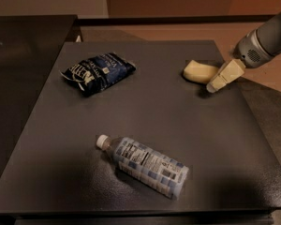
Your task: Pick sponge
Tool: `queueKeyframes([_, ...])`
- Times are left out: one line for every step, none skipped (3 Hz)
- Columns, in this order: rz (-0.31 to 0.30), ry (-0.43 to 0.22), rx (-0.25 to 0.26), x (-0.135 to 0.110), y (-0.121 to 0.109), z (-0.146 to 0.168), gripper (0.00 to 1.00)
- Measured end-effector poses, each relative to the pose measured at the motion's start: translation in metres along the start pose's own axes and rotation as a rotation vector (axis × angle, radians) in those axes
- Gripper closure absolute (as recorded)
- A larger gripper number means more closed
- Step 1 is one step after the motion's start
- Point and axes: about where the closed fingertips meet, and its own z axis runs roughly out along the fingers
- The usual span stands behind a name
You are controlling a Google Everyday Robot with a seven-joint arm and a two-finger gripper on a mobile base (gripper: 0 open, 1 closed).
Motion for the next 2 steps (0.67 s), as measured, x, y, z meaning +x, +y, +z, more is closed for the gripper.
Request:
queueKeyframes([0.004,-0.009,-0.01,-0.0036,0.0016,0.0068,0.0])
queueKeyframes([0.003,-0.01,-0.018,-0.0083,0.0051,0.0122,0.18])
